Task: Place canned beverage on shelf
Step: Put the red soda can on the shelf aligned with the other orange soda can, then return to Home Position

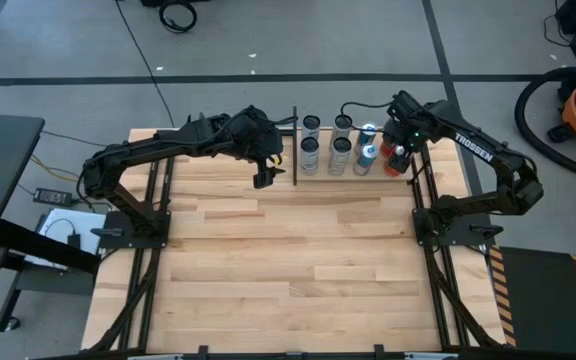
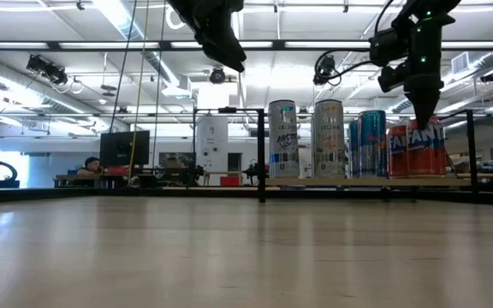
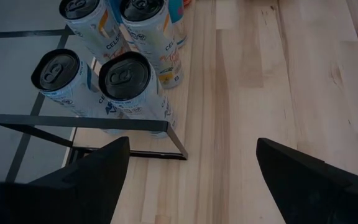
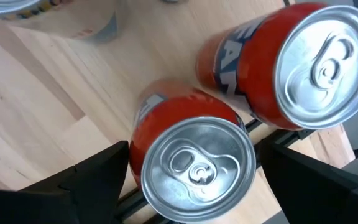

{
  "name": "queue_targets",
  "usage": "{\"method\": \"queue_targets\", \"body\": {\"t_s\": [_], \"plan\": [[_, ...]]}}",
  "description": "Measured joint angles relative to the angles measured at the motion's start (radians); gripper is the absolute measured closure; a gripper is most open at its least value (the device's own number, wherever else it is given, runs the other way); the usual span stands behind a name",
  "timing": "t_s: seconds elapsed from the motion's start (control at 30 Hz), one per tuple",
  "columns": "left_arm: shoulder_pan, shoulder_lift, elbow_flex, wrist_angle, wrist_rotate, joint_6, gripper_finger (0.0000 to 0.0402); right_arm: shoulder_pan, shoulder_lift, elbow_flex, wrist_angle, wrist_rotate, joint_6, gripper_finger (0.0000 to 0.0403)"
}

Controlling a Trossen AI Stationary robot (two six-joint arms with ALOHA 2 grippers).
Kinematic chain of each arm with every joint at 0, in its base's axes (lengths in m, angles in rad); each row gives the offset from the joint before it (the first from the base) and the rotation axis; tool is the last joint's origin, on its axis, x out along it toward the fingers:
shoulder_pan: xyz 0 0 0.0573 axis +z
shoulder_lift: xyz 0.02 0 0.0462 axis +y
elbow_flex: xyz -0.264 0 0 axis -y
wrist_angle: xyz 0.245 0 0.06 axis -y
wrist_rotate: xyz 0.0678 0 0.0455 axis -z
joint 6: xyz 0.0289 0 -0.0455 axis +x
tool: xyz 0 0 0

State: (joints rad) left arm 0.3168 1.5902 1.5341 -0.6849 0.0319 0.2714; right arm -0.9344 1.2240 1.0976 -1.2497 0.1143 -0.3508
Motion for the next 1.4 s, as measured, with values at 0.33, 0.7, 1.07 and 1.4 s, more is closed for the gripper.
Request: {"method": "queue_targets", "body": {"t_s": [0.33,0.7,1.07,1.4], "plan": [[0.0,0.0,0.0,0.0,0.0,0.001,0.0049,0.0,-0.019,0.044,-0.014,-0.036,0.009,0.0034],[0.001,0.0,0.0,-0.003,0.0,-0.032,0.0049,0.003,-0.085,0.283,-0.016,-0.192,0.104,0.0034],[0.001,-0.008,-0.001,-0.037,0.0,-0.04,0.0049,0.005,-0.163,0.285,-0.012,-0.29,0.178,0.0034],[0.001,-0.008,-0.001,-0.037,0.0,-0.043,0.0049,0.006,-0.164,0.229,-0.049,-0.393,0.486,0.0034]]}}
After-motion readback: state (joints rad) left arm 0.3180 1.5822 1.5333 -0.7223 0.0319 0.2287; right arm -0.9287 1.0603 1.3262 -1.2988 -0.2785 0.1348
